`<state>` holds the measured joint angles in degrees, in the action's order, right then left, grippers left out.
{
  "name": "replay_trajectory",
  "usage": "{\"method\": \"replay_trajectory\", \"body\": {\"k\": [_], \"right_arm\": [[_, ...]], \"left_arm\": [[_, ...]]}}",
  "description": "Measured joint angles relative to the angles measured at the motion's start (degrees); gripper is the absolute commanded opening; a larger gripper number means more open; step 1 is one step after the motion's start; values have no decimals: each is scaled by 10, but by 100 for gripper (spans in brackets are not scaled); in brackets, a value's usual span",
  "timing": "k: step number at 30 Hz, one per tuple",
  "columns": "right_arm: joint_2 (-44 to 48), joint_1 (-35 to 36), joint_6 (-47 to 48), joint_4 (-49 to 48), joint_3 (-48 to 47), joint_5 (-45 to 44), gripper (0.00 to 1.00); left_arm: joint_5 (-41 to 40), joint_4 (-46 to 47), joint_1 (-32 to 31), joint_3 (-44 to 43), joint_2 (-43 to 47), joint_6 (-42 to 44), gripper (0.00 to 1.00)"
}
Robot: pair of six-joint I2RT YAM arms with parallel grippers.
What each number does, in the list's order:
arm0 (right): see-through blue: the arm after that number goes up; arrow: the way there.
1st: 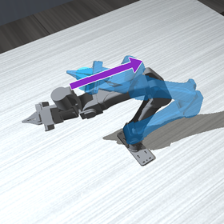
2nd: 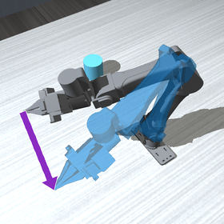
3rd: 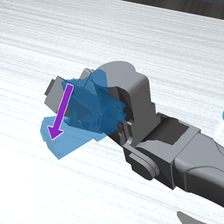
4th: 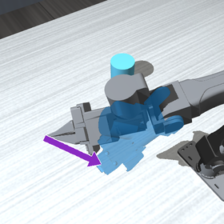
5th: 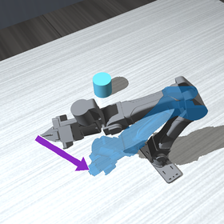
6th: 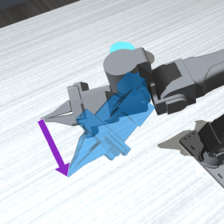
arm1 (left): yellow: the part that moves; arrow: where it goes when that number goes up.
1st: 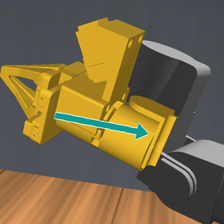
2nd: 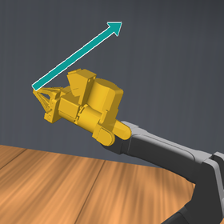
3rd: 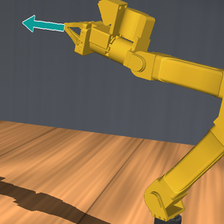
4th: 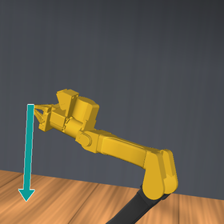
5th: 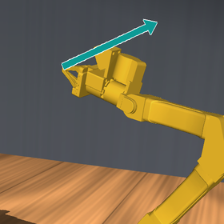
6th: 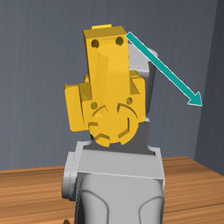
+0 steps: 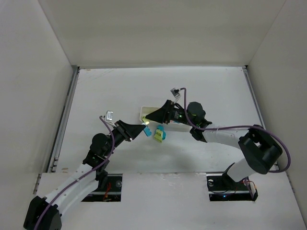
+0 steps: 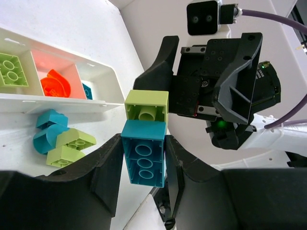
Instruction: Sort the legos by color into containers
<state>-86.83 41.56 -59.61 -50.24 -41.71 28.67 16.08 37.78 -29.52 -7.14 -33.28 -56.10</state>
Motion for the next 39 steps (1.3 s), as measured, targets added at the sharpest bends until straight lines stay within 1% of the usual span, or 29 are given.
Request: {"method": "replay_trajectory", "body": {"k": [7,9,12,15,19,22,25,33,39], "right_arm": [[-7,9,-4,-17,0,19,74],[-13,9,-4,-18,0,20,73],[-22,9,-5,-17,0,23,67],[-27,9,-8,-21,0,27,57],[-30,9,-17,-36,0,31,46],[-35,9,-26,-55,0,33,42],[-44,9,-37,-71,0,33,39],[-56,2,-54,-85,0,44,39],[-56,-50,-53,-87,0,33,38]], "left_arm": [[0,24,0,0,-10,-30,15],[0,31,0,0,-15,-42,15],[4,39,0,0,-19,-60,15],[8,49,0,0,-24,-80,15],[19,63,5,0,-29,-105,16],[25,70,8,0,-34,-117,16],[28,73,11,1,-36,-123,15],[30,75,16,17,-16,-126,14],[42,64,45,28,5,-126,14]]}}
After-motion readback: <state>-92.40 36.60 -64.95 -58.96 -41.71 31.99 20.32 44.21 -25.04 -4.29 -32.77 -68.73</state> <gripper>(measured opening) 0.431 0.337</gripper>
